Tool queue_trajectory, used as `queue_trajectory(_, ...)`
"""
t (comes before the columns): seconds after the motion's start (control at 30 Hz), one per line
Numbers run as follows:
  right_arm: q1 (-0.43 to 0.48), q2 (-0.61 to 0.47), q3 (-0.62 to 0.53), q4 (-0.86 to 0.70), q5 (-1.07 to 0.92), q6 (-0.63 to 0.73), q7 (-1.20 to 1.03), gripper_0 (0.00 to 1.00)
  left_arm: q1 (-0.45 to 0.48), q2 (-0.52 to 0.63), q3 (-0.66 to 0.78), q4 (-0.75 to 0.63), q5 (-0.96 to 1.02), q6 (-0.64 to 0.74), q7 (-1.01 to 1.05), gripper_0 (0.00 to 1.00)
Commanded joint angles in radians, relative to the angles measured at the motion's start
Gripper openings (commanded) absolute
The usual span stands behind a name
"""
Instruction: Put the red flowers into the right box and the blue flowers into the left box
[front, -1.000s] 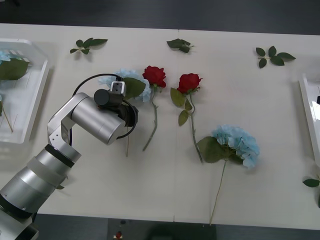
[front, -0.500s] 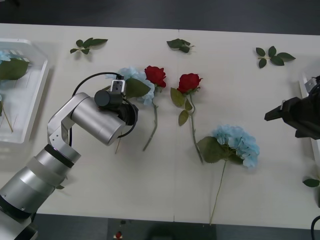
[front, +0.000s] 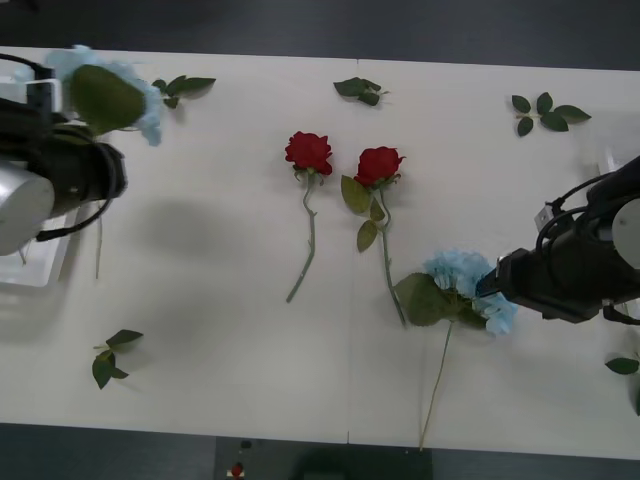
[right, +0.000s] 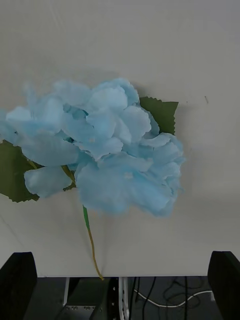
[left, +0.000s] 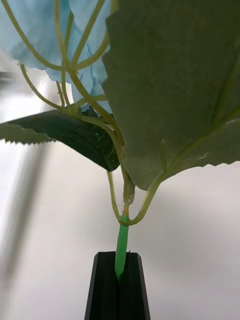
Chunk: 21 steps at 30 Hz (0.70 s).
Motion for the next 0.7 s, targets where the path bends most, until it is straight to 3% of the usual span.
queue_trajectory(0.03,0.033,-0.006,0.054,-0.055,0.033,-0.042,-0.039,1.0,0.103,0.095,0.11,-0.03,0.005,0.004,-0.013,0.0)
queue_trajectory(0.17,0.054,0.001,0.141,-0.063,0.094,-0.076,-0.044,1.0,0.161,0.16,0.202,0.022,0.006,-0.01,-0.027,0.0)
queue_trajectory(0.33,0.057,0.007,0.233,-0.063,0.152,-0.107,-0.054,1.0,0.164,0.211,0.217,0.162,0.025,-0.098,-0.041,0.0)
queue_trajectory(0.53,0.071,0.029,0.304,-0.056,0.181,-0.147,-0.074,1.0,0.13,0.253,0.137,0.352,0.043,-0.283,-0.055,0.0)
queue_trajectory(0.7,0.084,0.061,0.324,-0.036,0.208,-0.173,-0.071,1.0,0.077,0.266,0.033,0.458,0.034,-0.362,-0.056,0.0)
